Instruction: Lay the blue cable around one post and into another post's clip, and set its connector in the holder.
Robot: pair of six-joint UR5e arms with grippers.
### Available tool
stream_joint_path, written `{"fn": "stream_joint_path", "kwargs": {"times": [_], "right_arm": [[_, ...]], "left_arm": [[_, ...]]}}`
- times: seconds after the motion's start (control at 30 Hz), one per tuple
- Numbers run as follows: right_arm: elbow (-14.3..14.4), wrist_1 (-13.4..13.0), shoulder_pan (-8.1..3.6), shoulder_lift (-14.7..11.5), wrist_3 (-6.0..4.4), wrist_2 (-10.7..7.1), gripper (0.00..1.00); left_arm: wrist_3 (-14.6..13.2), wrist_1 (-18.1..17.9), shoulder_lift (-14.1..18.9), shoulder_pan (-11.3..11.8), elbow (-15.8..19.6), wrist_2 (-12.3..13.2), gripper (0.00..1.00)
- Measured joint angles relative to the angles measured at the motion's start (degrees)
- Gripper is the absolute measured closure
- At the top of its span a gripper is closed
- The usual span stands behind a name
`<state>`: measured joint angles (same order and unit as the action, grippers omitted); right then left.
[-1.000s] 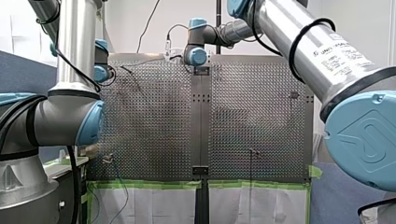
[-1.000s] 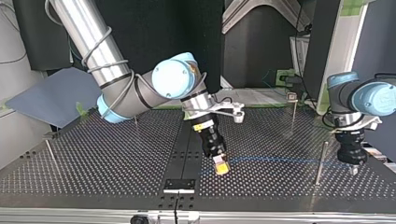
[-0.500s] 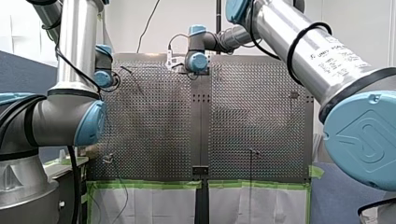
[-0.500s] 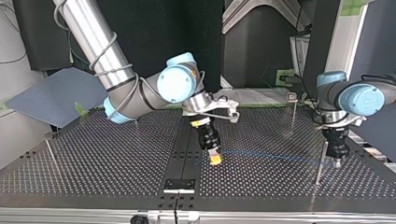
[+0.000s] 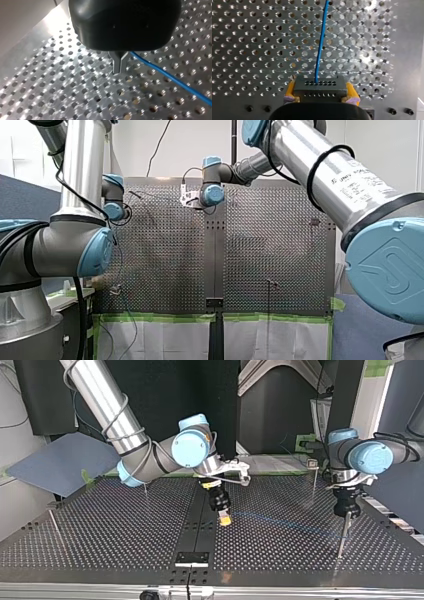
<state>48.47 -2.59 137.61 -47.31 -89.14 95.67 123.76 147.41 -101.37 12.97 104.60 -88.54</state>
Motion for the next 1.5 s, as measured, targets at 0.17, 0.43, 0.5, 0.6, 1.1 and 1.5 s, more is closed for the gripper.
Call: {"fn": "stream_joint_path", "kwargs": {"times": [0.17, 0.43, 0.5, 0.6, 1.1, 1.5], "right_arm": [[0.9, -0.3, 0.03, 0.0, -0.02, 0.09, 1.00], [1.9, -0.3, -0.08, 0.0, 0.02, 0.31, 1.00], [2.5, -0.6, -0.22, 0.0, -0.02, 0.46, 1.00], [3.6, -1.2, -0.52, 0.0, -0.07, 0.78, 1.00], [10.3, -6.4, -4.30, 0.0, -3.25, 2.00, 1.00], [16.3, -12.3, -9.90, 0.0, -6.24, 3.25, 1.00]], "left_arm": [[0.1, 1.2, 0.0, -0.6, 0.1, -1.3, 0.32], [-0.5, 3.0, 0.0, -1.7, 0.1, -4.1, 0.00], [-0.6, 3.0, 0.0, -1.9, 0.1, -4.4, 0.00], [-0.9, 2.6, 0.0, -2.3, 0.1, -4.6, 0.00], [-0.1, 0.3, -3.9, -3.4, 1.6, -5.4, 0.00], [-0.9, 0.3, -4.9, -3.6, 1.6, -6.9, 0.00]]}}
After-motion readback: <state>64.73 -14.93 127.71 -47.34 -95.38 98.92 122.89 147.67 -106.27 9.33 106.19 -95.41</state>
